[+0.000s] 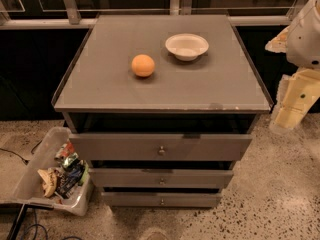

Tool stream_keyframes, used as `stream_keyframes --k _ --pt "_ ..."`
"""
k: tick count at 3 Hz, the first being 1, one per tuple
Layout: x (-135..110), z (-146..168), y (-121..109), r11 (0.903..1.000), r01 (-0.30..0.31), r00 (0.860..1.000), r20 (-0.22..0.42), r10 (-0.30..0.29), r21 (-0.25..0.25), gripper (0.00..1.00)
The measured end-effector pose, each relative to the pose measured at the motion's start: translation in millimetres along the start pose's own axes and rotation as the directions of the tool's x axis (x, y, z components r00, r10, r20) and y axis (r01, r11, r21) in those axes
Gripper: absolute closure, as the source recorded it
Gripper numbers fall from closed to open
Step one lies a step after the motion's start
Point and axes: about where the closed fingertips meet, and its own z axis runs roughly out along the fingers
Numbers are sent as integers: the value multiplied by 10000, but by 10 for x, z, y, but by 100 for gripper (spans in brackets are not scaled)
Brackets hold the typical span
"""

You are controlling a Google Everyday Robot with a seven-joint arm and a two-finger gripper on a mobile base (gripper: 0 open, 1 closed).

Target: Open top drawer

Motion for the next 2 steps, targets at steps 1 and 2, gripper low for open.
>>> stream_keyframes --k 1,2 --pt "0 0 0 10000 2 10000 2 -2 0 0" --pt "-50 22 9 9998 182 9996 234 -182 -1 0"
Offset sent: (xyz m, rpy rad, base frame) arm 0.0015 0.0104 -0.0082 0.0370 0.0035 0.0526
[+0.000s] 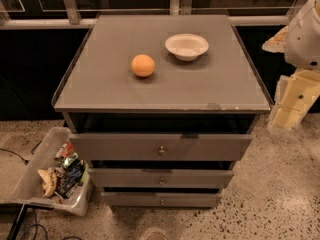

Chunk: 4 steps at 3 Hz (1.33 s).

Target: Open top drawer

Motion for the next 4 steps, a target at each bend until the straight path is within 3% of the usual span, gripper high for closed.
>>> stream_keyframes --k 1,2,3,4 --pt "-67 191 94 9989 462 9942 979 -450 -99 0" --pt "-160 533 279 9946 1019 9623 2553 -936 -192 0" --pt "-86 958 448 9897 1372 9291 3515 -1147 -399 0" --pt "-86 958 449 9897 1373 9291 3515 -1147 -398 0"
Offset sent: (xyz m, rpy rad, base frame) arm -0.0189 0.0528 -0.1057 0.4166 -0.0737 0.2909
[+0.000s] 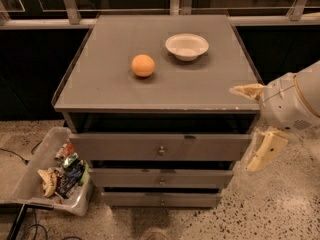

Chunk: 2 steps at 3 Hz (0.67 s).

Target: Open top drawer

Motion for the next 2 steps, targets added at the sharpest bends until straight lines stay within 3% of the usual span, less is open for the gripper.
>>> stream_keyframes --k 2 --pt "169 669 87 9925 1168 9925 -319 -1179 -352 0"
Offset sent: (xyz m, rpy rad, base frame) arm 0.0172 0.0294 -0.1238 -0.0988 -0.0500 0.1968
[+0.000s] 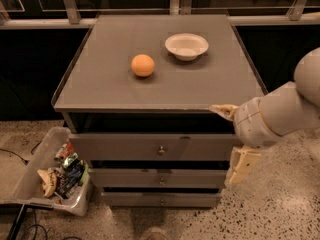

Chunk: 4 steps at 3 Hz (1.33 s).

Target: Open top drawer

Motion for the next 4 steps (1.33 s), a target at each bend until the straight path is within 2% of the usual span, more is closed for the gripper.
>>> stream_keyframes --k 1,3,4 --pt "229 313 39 9999 159 9997 -166 -160 -53 0" --pt "655 768 59 9993 -367 9993 -58 366 -87 0" --pt "770 973 48 9982 -578 9983 -37 577 -132 0"
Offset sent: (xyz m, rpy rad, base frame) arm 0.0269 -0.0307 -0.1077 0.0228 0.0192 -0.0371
